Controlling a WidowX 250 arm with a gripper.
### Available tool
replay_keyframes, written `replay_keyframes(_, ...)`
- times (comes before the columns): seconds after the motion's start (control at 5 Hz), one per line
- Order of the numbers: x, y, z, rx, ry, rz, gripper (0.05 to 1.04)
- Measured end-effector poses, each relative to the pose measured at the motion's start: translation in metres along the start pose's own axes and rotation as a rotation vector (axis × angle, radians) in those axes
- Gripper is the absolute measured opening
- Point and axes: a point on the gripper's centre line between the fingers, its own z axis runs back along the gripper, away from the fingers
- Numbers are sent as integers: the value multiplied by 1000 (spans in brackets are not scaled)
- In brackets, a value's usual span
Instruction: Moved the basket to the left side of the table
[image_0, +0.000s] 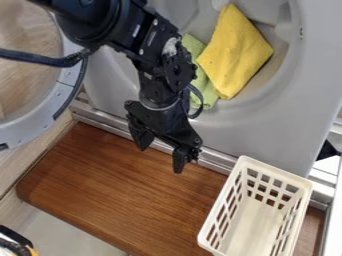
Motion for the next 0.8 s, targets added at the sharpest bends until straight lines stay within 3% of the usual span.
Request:
replay_keyframes(0.2, -3, -1, -4, -2, 18, 6, 1001)
replay_keyframes(0.6, 18, -83, -1, -85, -1, -123, 1001)
replay_keyframes(0.8, 28, -132, -12, -107, 18, -188, 1001)
